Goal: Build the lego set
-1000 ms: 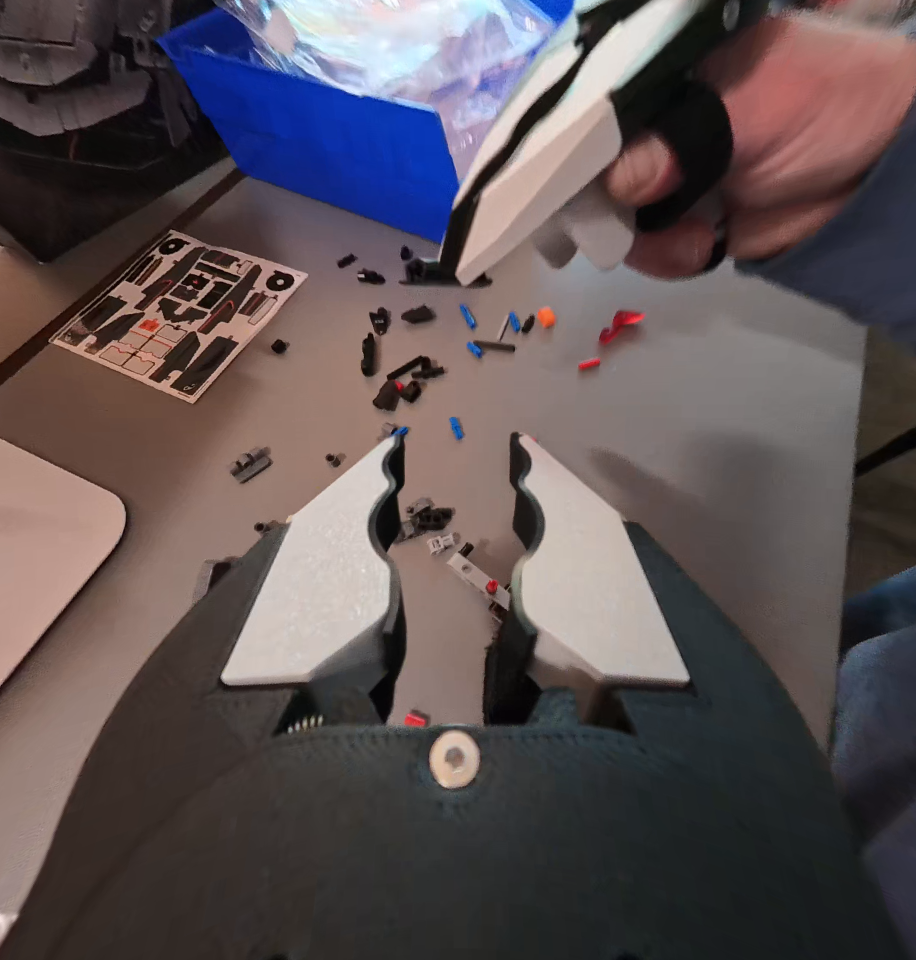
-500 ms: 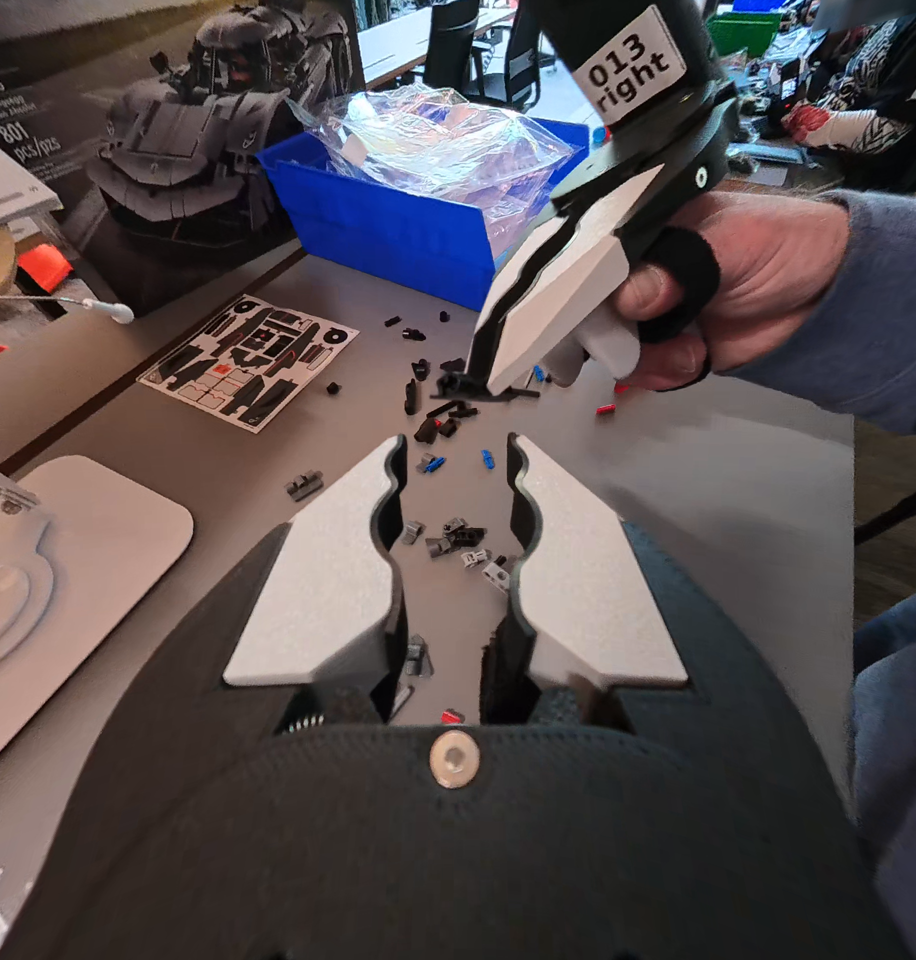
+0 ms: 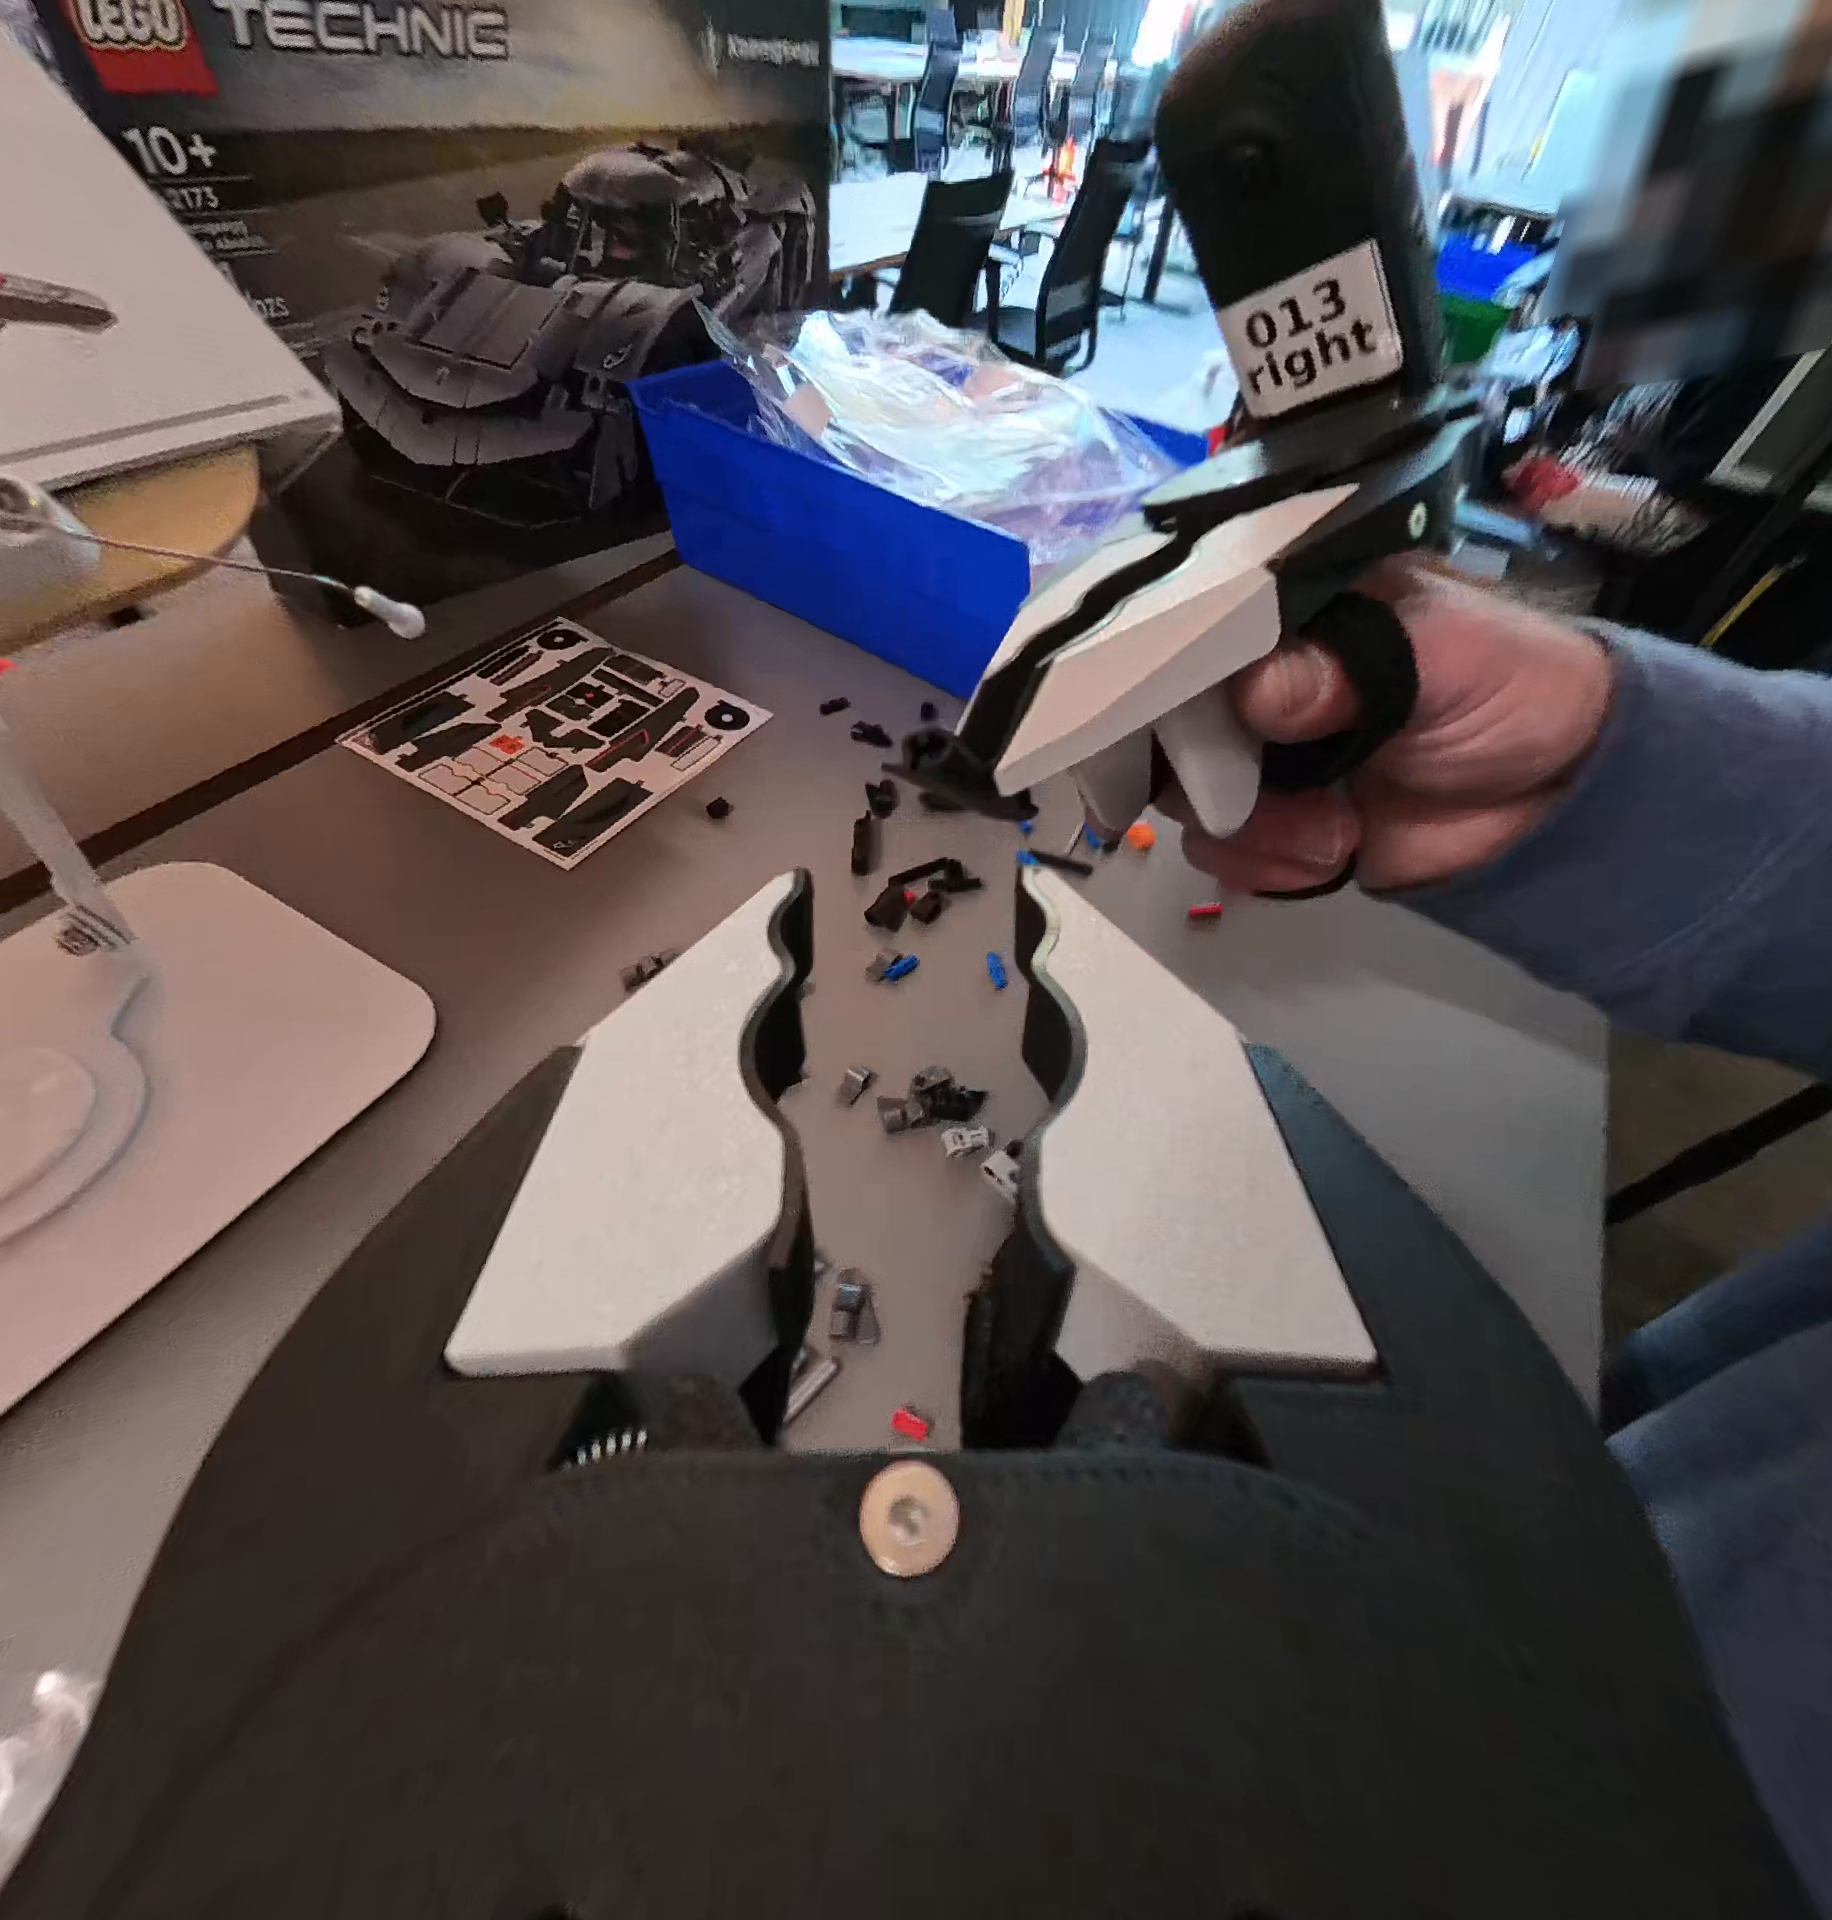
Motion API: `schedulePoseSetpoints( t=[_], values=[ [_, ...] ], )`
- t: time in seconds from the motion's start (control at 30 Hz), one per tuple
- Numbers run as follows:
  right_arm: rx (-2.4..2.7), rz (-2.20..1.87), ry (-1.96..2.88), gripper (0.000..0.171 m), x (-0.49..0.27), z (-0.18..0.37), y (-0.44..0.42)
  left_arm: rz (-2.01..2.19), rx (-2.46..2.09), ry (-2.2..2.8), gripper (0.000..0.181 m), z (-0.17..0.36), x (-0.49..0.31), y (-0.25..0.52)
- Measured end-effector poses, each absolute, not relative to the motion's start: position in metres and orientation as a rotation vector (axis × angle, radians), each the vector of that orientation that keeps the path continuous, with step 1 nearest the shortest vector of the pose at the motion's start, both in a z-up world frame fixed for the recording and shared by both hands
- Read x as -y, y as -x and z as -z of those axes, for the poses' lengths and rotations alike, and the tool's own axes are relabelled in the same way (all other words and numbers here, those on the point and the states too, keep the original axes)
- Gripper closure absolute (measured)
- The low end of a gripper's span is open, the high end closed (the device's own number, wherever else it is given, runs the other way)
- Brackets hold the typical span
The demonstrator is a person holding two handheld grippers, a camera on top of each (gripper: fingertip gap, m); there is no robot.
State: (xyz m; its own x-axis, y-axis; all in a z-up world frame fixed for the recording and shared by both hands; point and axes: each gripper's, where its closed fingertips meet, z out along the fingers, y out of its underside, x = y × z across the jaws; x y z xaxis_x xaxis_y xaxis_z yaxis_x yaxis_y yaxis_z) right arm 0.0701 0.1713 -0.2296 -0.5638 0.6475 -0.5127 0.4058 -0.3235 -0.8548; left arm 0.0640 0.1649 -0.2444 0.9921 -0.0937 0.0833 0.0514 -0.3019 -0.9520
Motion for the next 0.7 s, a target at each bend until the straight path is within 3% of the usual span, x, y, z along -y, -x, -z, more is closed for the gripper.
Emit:
schedulePoseSetpoints(
  t=[0.43, 0.7],
  values=[
    [1.762, -1.275, 0.999, 0.166, -0.172, 0.189, -0.05, 0.638, 0.224, 1.661, 0.145, 0.2, -0.155, -0.045],
    [1.81, -1.028, 0.842, 0.165, -0.167, 0.186, -0.048, 0.785, 0.262, 1.605, 0.144, 0.193, -0.153, -0.046]
  ],
)
